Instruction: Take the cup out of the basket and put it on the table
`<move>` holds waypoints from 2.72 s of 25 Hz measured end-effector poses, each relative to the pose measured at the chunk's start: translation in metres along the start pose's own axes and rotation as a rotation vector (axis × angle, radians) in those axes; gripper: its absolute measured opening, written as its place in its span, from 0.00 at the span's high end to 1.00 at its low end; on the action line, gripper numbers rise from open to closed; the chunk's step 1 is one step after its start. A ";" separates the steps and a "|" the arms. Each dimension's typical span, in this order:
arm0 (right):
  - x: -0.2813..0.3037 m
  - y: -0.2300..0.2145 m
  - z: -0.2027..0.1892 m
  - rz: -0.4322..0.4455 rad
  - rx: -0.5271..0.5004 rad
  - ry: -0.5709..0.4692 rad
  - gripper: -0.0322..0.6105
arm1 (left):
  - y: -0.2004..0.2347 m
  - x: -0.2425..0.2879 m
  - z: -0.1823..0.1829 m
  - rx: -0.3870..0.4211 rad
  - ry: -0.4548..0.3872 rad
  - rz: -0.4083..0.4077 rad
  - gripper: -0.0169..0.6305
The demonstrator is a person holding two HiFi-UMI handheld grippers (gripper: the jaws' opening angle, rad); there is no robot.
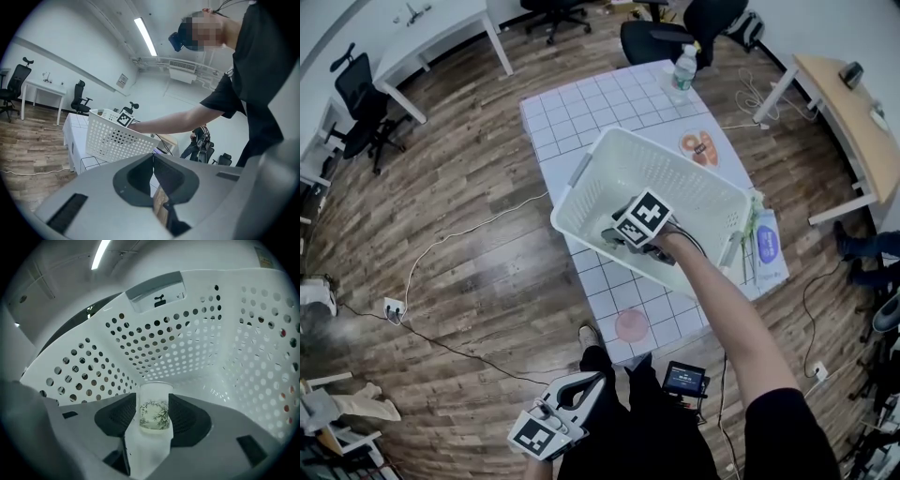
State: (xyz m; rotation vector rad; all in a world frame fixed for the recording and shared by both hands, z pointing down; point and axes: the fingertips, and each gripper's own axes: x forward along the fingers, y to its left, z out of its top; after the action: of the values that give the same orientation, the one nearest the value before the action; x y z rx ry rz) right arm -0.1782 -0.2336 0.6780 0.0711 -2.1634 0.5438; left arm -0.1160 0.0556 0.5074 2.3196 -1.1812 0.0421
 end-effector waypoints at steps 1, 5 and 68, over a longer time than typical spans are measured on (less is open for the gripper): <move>0.002 0.000 -0.001 0.002 0.003 0.002 0.64 | 0.000 0.000 0.000 0.000 0.001 0.001 0.96; 0.009 0.000 -0.006 0.006 0.008 0.013 0.64 | -0.002 -0.001 0.000 0.008 0.005 0.002 0.96; -0.025 -0.013 0.013 -0.046 0.079 -0.100 0.60 | -0.004 0.000 0.009 0.031 -0.008 -0.019 0.96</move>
State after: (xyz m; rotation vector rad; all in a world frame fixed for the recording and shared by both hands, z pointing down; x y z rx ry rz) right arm -0.1692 -0.2542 0.6563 0.1943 -2.2317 0.6104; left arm -0.1150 0.0532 0.4974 2.3598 -1.1694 0.0447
